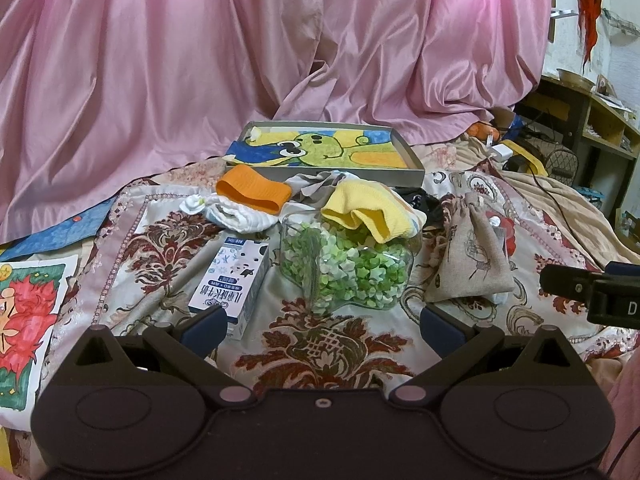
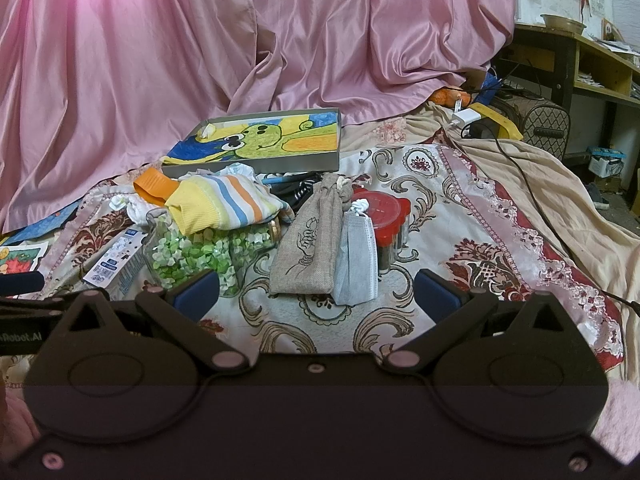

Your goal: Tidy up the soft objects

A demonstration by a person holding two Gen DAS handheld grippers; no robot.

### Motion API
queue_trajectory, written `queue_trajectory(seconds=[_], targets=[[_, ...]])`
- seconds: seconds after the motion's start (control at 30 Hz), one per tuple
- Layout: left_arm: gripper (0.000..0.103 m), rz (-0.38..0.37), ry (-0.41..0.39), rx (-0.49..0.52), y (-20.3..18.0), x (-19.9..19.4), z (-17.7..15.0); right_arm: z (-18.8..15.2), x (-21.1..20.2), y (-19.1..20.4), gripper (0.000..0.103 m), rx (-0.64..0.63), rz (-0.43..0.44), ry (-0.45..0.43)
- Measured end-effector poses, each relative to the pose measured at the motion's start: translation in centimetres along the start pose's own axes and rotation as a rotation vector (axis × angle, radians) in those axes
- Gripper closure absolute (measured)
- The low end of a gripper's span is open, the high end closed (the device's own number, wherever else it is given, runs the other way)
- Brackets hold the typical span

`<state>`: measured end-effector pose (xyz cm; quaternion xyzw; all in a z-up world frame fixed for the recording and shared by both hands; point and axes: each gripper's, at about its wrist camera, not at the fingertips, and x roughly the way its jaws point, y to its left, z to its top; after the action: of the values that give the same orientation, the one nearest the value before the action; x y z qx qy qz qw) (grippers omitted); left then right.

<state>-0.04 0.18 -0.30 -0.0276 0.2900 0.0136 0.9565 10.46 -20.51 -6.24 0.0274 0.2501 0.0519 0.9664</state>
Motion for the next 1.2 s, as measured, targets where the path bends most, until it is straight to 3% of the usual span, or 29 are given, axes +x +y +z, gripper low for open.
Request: queue_trajectory(seconds=[0.37, 0.67, 0.83, 1.03, 1.2], targets=[[0.001, 0.016, 0.031, 0.0, 0.6, 1.0, -0.2, -0.3, 0.4, -0.2, 0.0, 0.006, -0.006, -0.003], [0.001, 0.03, 0.006, -0.006, 1.0, 3.2, 2.7, 0.6, 1.4, -1.2, 0.0, 0.036, -0.027, -0.01], [0.001, -0.027, -0.025, -0.021, 1.0, 5.5, 4.4, 1.7, 2.6, -0.9, 0.0, -0.048, -0.005, -0.048], [0.003, -0.071, -0.061, 0.009, 0.5, 7.8, 6.2, 2.8, 4.8, -1.8, 0.001, -0.047, 0.026, -0.031], [0.007, -0.134, -0.063, 0.013, 0.4, 9.8, 7.5, 2.6, 7.0, -0.9, 0.022, -0.089, 0.091, 0.049]])
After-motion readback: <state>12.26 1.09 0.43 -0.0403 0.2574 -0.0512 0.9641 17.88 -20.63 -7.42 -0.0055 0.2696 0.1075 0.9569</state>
